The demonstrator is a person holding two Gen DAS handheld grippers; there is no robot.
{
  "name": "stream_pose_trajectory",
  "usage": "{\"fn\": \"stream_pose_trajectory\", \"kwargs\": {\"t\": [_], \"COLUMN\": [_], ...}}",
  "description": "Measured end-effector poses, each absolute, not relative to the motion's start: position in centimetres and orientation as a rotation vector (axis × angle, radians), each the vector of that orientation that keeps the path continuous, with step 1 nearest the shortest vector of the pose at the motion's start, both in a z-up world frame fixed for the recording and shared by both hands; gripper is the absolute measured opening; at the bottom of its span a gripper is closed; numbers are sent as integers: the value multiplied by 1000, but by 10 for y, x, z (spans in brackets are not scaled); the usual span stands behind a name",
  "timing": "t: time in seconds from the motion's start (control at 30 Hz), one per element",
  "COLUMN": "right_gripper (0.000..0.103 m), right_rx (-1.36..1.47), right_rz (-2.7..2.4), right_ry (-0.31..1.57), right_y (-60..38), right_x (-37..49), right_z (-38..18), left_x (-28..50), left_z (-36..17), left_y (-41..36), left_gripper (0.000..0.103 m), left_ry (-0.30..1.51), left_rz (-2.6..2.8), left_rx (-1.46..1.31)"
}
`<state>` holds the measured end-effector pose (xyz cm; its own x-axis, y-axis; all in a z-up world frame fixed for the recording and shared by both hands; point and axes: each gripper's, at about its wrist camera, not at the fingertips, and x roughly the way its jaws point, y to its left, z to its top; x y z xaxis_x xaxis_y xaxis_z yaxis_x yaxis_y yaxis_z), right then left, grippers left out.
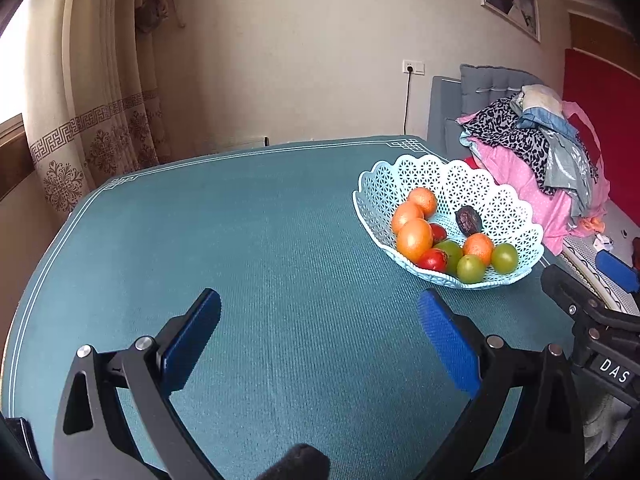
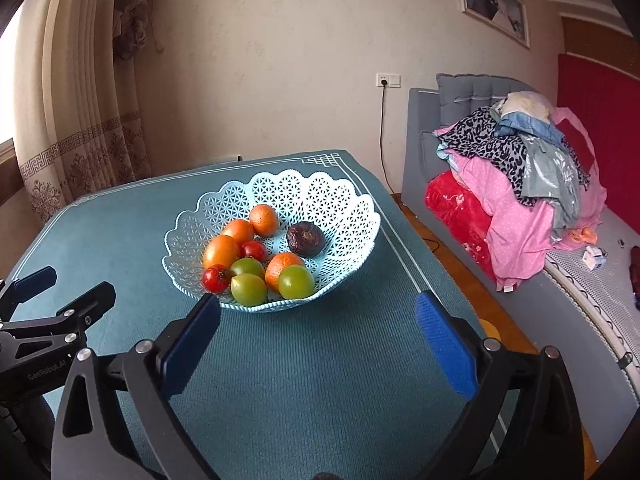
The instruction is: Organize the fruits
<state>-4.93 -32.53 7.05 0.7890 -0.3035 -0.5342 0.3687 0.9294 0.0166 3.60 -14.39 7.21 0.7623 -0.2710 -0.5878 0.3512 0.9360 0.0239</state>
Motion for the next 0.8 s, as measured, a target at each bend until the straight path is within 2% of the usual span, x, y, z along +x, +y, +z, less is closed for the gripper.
{"fn": "stream_pose_trajectory", "kwargs": {"t": [0.8], "right_gripper": [98], "right_rx": [84], "right_rz": [-357], "right_ry": [565], "right_y": [-325], "right_x": [-47], "right_z": [68], "left_x": [40], "left_z": [75], "left_y": [-158], "left_gripper": [100], "left_ry": [607], "left_rz": [-320], "left_rx": [227]}}
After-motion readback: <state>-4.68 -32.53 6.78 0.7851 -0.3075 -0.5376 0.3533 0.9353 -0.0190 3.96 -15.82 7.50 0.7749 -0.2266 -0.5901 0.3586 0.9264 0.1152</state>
